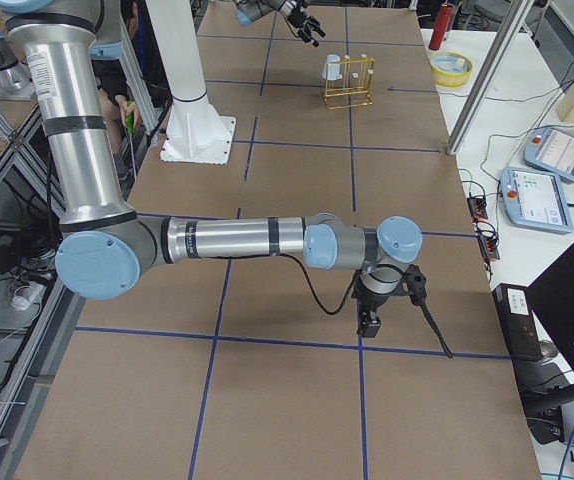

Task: Hang cup on cup holder

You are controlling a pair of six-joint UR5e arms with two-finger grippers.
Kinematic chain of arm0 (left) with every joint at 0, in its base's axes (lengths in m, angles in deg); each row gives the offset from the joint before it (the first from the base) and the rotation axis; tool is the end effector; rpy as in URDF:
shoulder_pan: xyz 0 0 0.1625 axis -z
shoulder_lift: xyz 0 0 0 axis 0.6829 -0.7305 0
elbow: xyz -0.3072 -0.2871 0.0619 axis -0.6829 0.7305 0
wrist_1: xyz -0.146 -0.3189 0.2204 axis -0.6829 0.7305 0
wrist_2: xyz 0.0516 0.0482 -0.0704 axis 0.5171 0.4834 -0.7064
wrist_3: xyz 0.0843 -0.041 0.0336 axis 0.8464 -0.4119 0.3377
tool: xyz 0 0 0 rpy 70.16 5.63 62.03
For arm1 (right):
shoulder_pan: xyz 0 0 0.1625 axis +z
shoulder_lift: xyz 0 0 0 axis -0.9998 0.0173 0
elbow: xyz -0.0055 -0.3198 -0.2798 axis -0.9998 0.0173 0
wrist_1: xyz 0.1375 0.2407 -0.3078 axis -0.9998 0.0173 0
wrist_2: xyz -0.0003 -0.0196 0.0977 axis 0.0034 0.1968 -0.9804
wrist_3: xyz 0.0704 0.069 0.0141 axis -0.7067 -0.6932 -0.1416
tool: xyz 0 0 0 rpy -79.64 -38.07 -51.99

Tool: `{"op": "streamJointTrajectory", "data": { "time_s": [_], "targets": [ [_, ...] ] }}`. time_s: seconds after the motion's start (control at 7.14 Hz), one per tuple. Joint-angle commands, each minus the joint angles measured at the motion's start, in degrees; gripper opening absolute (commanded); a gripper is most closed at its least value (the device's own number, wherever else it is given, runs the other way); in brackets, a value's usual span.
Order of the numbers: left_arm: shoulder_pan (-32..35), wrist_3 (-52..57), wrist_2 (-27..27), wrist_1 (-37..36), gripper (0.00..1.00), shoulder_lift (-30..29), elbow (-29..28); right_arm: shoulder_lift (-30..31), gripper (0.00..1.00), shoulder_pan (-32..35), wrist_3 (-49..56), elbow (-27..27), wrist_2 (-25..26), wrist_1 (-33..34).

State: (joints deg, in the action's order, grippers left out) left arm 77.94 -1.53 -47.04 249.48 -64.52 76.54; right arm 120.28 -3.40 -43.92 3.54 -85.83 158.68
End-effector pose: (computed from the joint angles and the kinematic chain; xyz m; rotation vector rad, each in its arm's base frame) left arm 0.2249 -0.3494 0.5288 0.9745 0.8992 -0.0736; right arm 0.0232 -0.5729 0.6254 -0.0310 -0.7300 -0.1084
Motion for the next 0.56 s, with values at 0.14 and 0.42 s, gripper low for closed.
{"op": "streamJointTrajectory", "data": {
  "time_s": [0.14, 0.42],
  "targets": [
    [15.02, 0.45, -28.89, -10.94, 1.0, -0.32, -0.67, 0.0, 1.0, 0.0, 0.0, 0.0, 0.0, 0.0],
    [23.88, 0.88, -41.56, -24.52, 1.0, -2.5, -0.67, 0.0, 1.0, 0.0, 0.0, 0.0, 0.0, 0.0]
  ]
}}
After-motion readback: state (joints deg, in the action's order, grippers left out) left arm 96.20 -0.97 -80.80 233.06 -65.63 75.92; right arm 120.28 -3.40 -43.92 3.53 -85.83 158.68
